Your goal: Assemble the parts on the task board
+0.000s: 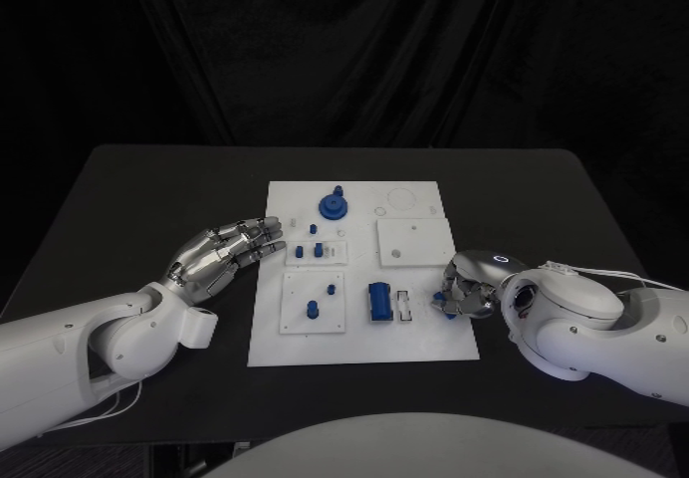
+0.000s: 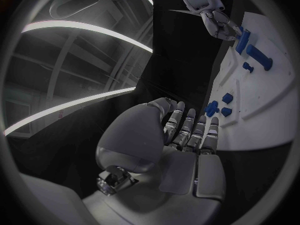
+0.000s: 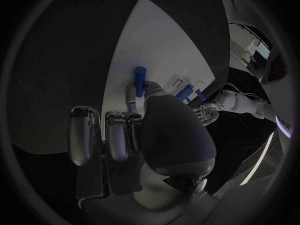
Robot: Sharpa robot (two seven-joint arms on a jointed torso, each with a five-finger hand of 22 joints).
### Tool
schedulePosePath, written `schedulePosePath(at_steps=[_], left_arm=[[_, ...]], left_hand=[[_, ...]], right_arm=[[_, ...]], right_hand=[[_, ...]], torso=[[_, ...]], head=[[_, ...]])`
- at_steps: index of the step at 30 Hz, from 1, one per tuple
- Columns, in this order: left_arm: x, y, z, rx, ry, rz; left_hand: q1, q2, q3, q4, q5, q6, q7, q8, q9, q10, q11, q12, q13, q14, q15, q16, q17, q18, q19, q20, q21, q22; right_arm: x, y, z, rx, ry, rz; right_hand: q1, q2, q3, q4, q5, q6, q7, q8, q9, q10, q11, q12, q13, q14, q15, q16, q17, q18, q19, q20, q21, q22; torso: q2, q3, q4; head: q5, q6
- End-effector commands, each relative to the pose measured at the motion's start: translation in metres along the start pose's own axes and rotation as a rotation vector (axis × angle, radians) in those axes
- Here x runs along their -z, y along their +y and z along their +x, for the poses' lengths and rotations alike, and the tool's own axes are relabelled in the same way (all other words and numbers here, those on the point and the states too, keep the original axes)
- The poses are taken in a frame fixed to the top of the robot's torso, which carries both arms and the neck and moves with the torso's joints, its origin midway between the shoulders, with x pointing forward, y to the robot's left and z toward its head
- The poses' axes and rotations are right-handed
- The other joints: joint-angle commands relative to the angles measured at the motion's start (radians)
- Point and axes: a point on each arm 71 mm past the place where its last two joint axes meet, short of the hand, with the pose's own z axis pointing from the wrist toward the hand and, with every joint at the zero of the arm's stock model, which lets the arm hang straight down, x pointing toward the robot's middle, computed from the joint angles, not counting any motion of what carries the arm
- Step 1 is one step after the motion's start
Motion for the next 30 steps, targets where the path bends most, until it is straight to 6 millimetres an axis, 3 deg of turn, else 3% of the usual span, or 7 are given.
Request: schedulePosePath(at_steps=[1,5,10,14,30], left_arm=[[-0.001,0.0,0.002,0.012,0.016,0.005],[0.0,0.0,0.002,0.013,0.017,0.001],[0.0,0.001,0.001,0.012,0.016,-0.002],[-0.001,0.001,0.002,0.013,0.017,-0.004],[-0.001,0.002,0.003,0.016,0.023,-0.011]], left_hand=[[0.006,0.002,0.008,0.0,-0.001,0.001,0.055,0.006,0.001,0.003,0.005,0.004,0.001,0.003,0.003,0.005,0.001,-0.011,0.0,0.0,0.001,-0.001],[0.006,0.003,0.009,0.0,-0.001,0.0,0.055,0.006,0.001,0.003,0.005,0.004,0.001,0.003,0.003,0.006,0.001,-0.011,-0.001,0.0,0.0,-0.002],[0.006,0.003,0.01,0.0,-0.001,0.0,0.055,0.006,0.001,0.003,0.006,0.003,0.001,0.002,0.003,0.005,0.001,-0.011,-0.001,0.0,0.0,-0.002],[0.006,0.003,0.01,0.001,-0.001,0.002,0.056,0.006,0.001,0.004,0.006,0.005,0.001,0.003,0.004,0.007,0.001,-0.012,-0.001,0.0,0.001,-0.001],[0.006,0.005,0.013,0.001,0.001,0.001,0.057,0.007,0.001,0.005,0.008,0.006,0.001,0.004,0.005,0.008,0.002,-0.013,-0.001,0.0,0.0,-0.002]], right_arm=[[0.002,-0.002,0.015,-0.164,0.083,0.005],[0.005,0.001,0.014,-0.3,0.085,-0.018],[0.009,0.003,0.011,-0.456,0.08,-0.028],[0.01,0.006,0.009,-0.553,0.082,-0.028],[0.001,0.011,0.006,-0.626,0.047,-0.052]], right_hand=[[-0.046,-0.041,0.27,-0.192,-0.007,-0.01,0.002,0.024,-0.048,0.106,0.005,0.003,0.263,0.105,-0.003,0.003,0.263,0.003,0.059,0.009,0.006,0.227],[-0.077,-0.044,0.307,-0.205,-0.006,-0.019,-0.003,0.043,-0.033,0.106,0.004,0.003,0.263,0.105,-0.006,0.003,0.263,0.002,0.061,0.007,0.01,0.228],[-0.097,-0.047,0.312,-0.208,-0.01,-0.026,-0.006,0.05,-0.027,0.106,0.002,0.003,0.263,0.105,-0.007,0.003,0.263,0.002,0.062,0.006,0.01,0.228],[-0.122,-0.044,0.304,-0.209,0.01,-0.035,-0.013,0.057,-0.021,0.106,-0.003,0.003,0.263,0.105,-0.011,0.003,0.263,0.003,0.061,0.003,0.009,0.228],[-0.142,-0.036,0.297,-0.207,0.021,-0.04,-0.017,0.063,-0.018,0.106,-0.007,0.003,0.263,0.105,-0.015,0.003,0.263,0.002,0.062,0.0,0.011,0.228]], torso=[[0.0,-0.0003,0.0],[0.0,-0.0003,-0.0012],[0.0,0.0,-0.0019],[0.001,0.0005,0.0],[0.002,-0.0009,0.0016]], head=[[0.002,0.0],[0.005,0.0],[0.003,0.0],[0.0,0.0],[0.0,0.0]])
